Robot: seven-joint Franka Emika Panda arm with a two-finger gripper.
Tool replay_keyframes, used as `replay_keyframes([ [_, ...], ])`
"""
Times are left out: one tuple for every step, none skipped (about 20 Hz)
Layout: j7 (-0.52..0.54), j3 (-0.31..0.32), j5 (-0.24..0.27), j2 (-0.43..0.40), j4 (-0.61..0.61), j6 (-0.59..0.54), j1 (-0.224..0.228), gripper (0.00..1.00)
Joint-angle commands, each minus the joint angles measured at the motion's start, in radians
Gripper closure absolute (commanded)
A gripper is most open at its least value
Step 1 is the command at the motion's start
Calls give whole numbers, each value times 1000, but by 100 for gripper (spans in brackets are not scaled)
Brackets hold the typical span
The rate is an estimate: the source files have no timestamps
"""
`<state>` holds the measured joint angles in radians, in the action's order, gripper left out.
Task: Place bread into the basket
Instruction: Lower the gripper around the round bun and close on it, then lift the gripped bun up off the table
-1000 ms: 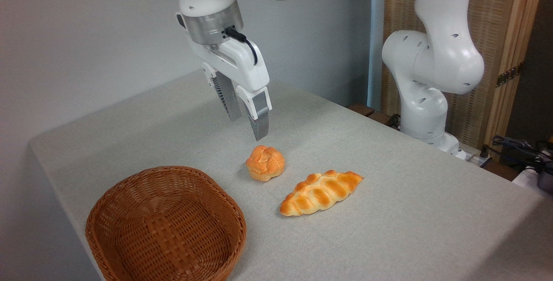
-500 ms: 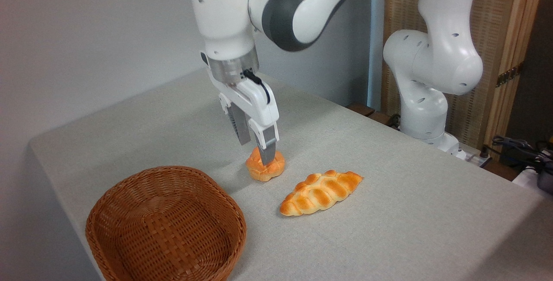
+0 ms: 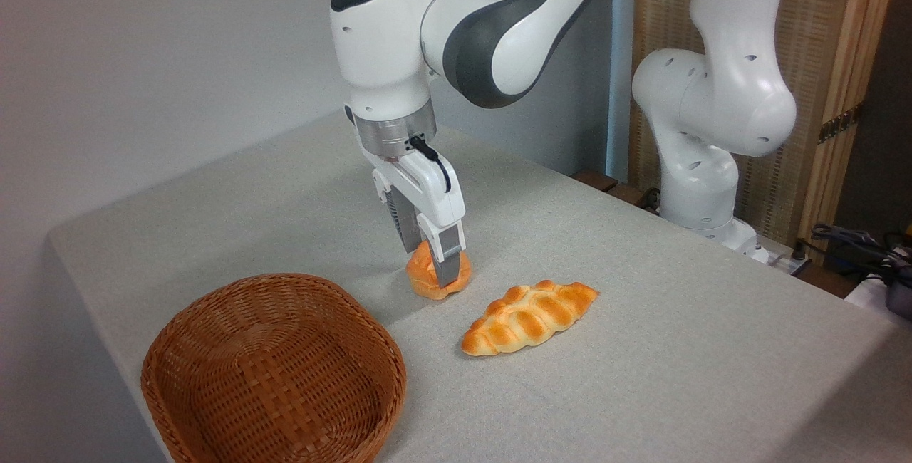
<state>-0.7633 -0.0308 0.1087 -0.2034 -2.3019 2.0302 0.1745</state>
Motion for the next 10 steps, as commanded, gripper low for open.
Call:
replay_keyframes([
  [-14,8,-11,-8,-21,16,8,5],
  [-16,8,-11,-2,-22,16,8,5],
  [-16,6,-11,-1,-22,16,8,6],
  [-16,6,-12,9,-25,16,8,9],
  [-18,5,-12,16,-27,18,10,12],
  [-18,-3,-12,24,-27,18,11,20],
  [-18,-4,-11,25,-27,19,11,30],
  [-18,-4,-11,24,-27,18,11,43],
  [-18,-4,-12,24,-25,18,10,54],
  [-18,-4,-11,24,-25,18,10,61],
])
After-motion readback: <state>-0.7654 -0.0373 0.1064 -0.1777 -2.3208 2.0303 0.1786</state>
